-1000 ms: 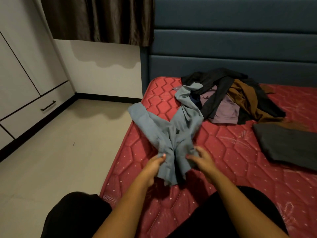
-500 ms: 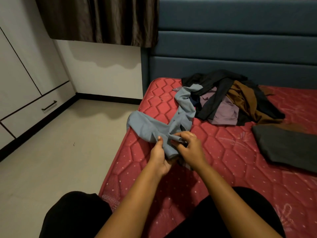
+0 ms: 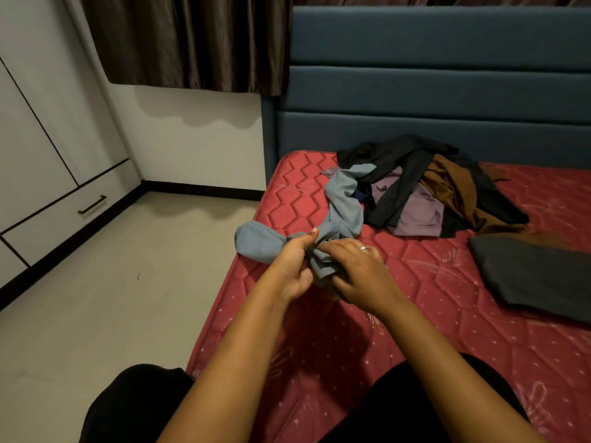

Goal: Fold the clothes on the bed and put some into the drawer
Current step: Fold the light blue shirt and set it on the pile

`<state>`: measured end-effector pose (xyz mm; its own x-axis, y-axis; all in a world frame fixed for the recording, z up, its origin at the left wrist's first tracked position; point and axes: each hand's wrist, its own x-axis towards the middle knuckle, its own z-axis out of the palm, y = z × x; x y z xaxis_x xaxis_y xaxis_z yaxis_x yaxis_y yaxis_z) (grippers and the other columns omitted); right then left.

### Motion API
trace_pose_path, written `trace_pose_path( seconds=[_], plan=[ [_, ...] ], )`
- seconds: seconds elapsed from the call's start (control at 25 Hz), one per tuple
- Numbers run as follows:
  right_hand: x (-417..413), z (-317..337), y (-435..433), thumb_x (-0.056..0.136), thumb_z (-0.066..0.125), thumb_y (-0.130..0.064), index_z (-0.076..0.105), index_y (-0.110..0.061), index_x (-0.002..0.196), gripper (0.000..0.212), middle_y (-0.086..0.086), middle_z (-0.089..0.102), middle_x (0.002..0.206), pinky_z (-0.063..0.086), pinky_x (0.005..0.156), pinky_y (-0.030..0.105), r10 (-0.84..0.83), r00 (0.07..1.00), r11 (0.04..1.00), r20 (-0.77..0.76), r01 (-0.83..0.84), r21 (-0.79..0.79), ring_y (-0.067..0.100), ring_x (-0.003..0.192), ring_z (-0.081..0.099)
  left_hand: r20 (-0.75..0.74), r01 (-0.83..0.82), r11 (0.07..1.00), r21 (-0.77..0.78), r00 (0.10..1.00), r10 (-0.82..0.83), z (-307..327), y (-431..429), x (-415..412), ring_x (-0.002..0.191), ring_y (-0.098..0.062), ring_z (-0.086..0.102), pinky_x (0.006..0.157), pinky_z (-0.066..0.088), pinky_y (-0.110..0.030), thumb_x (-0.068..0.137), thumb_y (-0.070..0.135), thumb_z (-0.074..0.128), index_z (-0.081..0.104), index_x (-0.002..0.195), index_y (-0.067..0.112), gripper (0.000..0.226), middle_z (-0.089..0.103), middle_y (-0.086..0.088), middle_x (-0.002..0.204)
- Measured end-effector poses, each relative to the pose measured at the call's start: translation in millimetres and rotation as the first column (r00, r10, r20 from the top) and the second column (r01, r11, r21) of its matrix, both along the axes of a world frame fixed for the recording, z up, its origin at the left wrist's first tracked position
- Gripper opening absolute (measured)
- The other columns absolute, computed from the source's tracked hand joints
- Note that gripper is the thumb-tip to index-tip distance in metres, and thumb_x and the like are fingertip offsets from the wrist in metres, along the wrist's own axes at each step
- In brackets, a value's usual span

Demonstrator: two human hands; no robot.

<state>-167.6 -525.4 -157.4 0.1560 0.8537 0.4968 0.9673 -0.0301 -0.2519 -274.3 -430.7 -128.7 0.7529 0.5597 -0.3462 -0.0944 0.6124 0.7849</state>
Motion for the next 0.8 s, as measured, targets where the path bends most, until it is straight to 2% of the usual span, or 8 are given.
trace_pose_path(
  seconds=[0.08,0.12,0.2,0.28,0.36,0.52,0.68,0.8],
  plan=[
    [9.4,11.0,5.7,0.077,0.041,-0.027,0.065,-0.017,0.115,0.046,0.002,0.067,0.111,0.049,0.079,0.039,0.022,0.972,0.996,-0.236,-0.001,0.089,0.021,0.101,0.061,-0.209,0.15,0.93,0.335,0.974,-0.082,13.1,1.9,-6.2,0.077,-0.02,0.064,0.061,0.05,-0.025,0.1,0.027,0.047,0.062,0.092,0.016,0.02,0.068,-0.007,0.081],
    [13.3,15.8,7.9,0.079,0.041,-0.017,0.065,-0.018,0.114,0.043,0.0,0.067,0.112,0.05,0.083,0.038,0.049,0.932,0.993,-0.36,-0.007,0.115,0.018,0.103,0.06,-0.281,0.168,0.812,0.559,0.96,-0.005,19.2,6.9,-9.9,0.082,-0.021,0.061,0.063,0.047,-0.024,0.097,0.023,0.054,0.062,0.089,0.018,0.012,0.066,-0.005,0.083],
    [17.2,27.9,11.2,0.084,0.045,-0.003,0.062,-0.026,0.113,0.04,-0.01,0.063,0.111,0.049,0.087,0.033,0.121,0.854,0.99,-0.507,-0.067,0.124,0.01,0.105,0.057,-0.172,0.067,0.463,0.884,0.967,0.19,34.0,21.0,-18.8,0.09,-0.015,0.061,0.077,0.048,-0.02,0.081,0.015,0.074,0.063,0.094,0.021,0.018,0.066,0.002,0.092],
    [15.2,46.1,12.2,0.084,0.051,-0.005,0.059,-0.03,0.11,0.037,-0.017,0.06,0.106,0.048,0.084,0.025,0.204,0.838,0.979,-0.507,-0.168,0.117,0.003,0.103,0.056,-0.111,0.087,0.258,0.962,0.991,0.081,47.8,34.3,-25.2,0.096,-0.003,0.058,0.086,0.044,-0.017,0.065,0.017,0.082,0.06,0.099,0.026,0.042,0.063,0.009,0.101],
    [11.3,69.0,11.1,0.083,0.054,-0.008,0.062,-0.025,0.11,0.033,-0.013,0.063,0.105,0.047,0.085,0.021,0.287,0.844,0.958,-0.453,-0.261,0.121,0.006,0.102,0.059,-0.167,0.189,0.307,0.933,0.981,-0.097,53.8,32.5,-25.5,0.089,0.0,0.058,0.082,0.046,-0.019,0.061,0.014,0.079,0.058,0.097,0.019,0.042,0.062,0.007,0.093],
    [16.9,121.0,3.6,0.086,0.059,0.005,0.061,-0.024,0.113,0.04,-0.001,0.064,0.114,0.048,0.093,0.03,0.316,0.874,0.948,-0.37,-0.304,0.091,0.013,0.11,0.058,-0.063,0.123,0.465,0.877,0.988,-0.143,57.3,18.2,-24.1,0.109,-0.017,0.063,0.091,0.053,-0.031,0.07,0.007,0.079,0.06,0.121,0.02,0.056,0.066,-0.003,0.116],
    [33.7,187.9,-15.6,0.087,0.06,-0.014,0.065,-0.02,0.107,0.021,-0.004,0.066,0.107,0.047,0.093,0.024,0.368,0.876,0.925,-0.312,-0.378,0.031,0.008,0.105,0.061,-0.166,0.265,0.506,0.821,0.958,-0.232,75.3,12.8,-37.1,0.093,0.008,0.064,0.084,0.051,-0.016,0.069,0.017,0.084,0.058,0.1,0.035,0.045,0.066,0.019,0.101],
    [42.1,222.9,-32.5,0.089,0.064,-0.015,0.067,-0.021,0.101,0.013,-0.013,0.067,0.097,0.046,0.084,0.016,0.386,0.873,0.921,-0.298,-0.384,0.068,0.001,0.094,0.063,-0.184,0.324,0.533,0.782,0.936,-0.299,77.3,3.6,-42.1,0.079,0.017,0.061,0.07,0.047,-0.005,0.079,-0.003,0.071,0.053,0.096,0.035,0.046,0.064,0.026,0.092]
  ],
)
